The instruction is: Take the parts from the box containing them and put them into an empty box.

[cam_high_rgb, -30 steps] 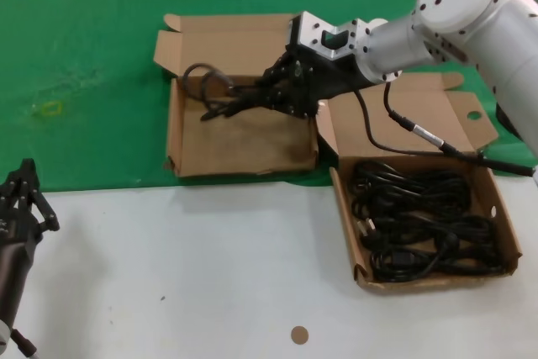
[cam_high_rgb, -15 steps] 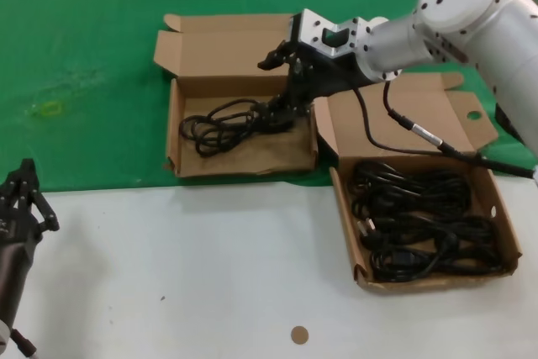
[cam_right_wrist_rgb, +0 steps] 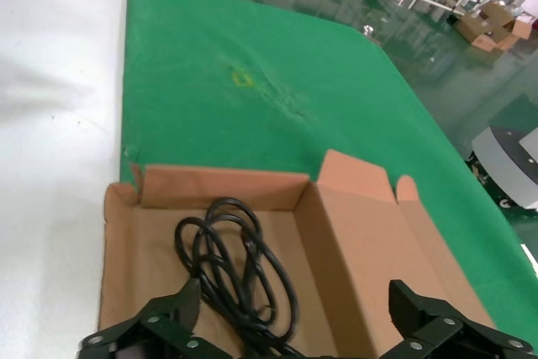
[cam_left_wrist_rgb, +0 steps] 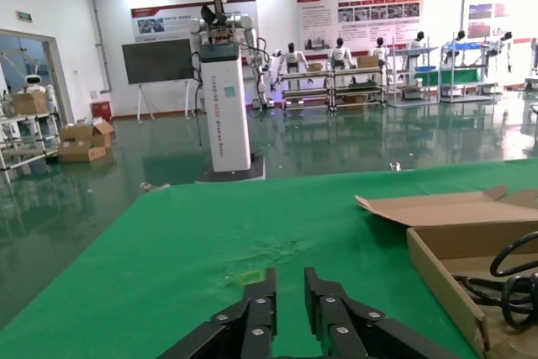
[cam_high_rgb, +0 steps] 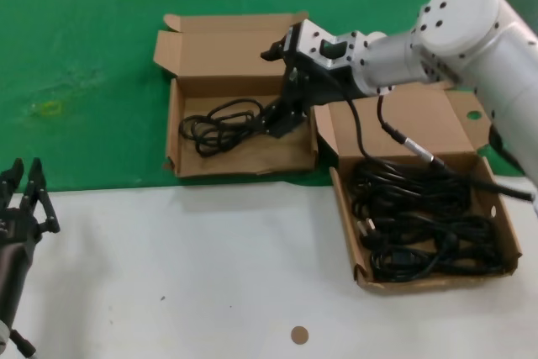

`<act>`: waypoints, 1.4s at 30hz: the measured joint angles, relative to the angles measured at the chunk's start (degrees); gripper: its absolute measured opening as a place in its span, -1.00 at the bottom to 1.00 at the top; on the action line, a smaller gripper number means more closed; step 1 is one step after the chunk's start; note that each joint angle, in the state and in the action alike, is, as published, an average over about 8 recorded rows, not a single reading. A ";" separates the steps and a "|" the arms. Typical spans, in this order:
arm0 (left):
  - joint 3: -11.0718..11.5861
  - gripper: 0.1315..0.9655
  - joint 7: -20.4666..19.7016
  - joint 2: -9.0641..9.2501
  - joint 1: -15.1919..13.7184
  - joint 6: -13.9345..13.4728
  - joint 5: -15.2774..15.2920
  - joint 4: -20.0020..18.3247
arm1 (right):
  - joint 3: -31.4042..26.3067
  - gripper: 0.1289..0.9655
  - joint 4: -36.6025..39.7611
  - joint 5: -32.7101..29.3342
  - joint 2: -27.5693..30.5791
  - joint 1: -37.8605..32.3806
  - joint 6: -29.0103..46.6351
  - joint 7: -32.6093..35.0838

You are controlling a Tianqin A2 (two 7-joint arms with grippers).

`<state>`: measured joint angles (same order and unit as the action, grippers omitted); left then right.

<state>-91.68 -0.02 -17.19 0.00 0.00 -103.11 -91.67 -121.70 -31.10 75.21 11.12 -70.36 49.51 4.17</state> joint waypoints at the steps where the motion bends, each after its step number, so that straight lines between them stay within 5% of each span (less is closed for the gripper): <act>1: 0.00 -0.90 0.00 0.00 0.00 0.00 0.00 0.00 | 0.34 0.43 -0.68 0.31 0.07 0.78 -0.55 -0.05; 16: 0.00 -0.47 0.00 0.00 0.00 0.00 -0.01 0.00 | 6.38 0.85 -12.87 5.94 1.29 15.00 -10.52 -0.89; 21: 0.00 -0.16 0.00 0.00 0.00 0.00 -0.01 0.00 | 8.49 0.97 -17.13 7.90 1.72 19.94 -14.00 -1.19; 24: 0.00 0.02 0.00 0.00 0.00 0.00 0.00 0.00 | 9.76 0.97 -19.68 9.08 1.97 22.87 -16.09 -1.36; 28: 0.00 0.02 0.02 0.00 0.00 0.00 -0.01 0.00 | 11.45 0.98 -23.09 10.65 2.32 26.83 -18.87 -1.59; 42: 0.00 0.72 0.02 0.00 0.00 0.00 -0.01 0.00 | 17.35 1.00 -35.01 16.14 3.51 40.67 -28.62 -2.41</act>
<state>-91.68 -0.01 -17.19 0.00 0.00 -103.12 -91.67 -104.35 -66.11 91.35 14.63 -29.69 20.89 1.76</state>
